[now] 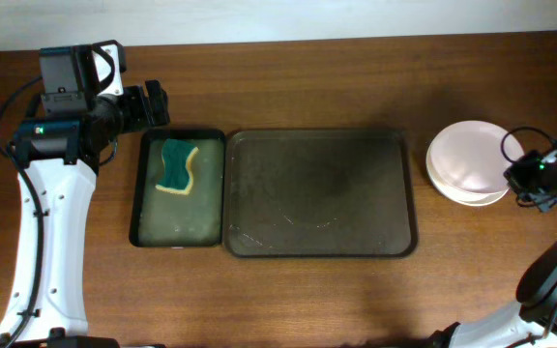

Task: Clean dirty plates on tray and stack at the side
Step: 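Lower the pink-tinged bowl onto the white stack and open the right gripper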

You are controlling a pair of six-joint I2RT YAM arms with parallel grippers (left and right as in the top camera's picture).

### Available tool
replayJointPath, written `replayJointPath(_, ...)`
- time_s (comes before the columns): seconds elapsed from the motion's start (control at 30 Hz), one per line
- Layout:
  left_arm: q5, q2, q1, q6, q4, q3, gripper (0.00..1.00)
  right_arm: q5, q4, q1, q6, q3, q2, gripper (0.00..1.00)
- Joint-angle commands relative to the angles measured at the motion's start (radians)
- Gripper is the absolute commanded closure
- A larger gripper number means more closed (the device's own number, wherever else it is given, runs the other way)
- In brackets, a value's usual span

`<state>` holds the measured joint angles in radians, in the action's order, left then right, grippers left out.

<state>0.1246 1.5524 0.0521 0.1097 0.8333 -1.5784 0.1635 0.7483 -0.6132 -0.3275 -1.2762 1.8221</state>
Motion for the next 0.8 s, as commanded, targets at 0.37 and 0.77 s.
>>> replayJointPath(0.37, 0.01, 0.005, 0.001, 0.008, -0.001, 0.001, 0.01, 0.166, 0.039, 0.144, 0.34, -0.003, -0.032, 0.31)
replayJointPath(0.77, 0.01, 0.005, 0.001, 0.008, -0.001, 0.001, 0.01, 0.166, 0.082, 0.501, 0.454, -0.003, -0.032, 0.02)
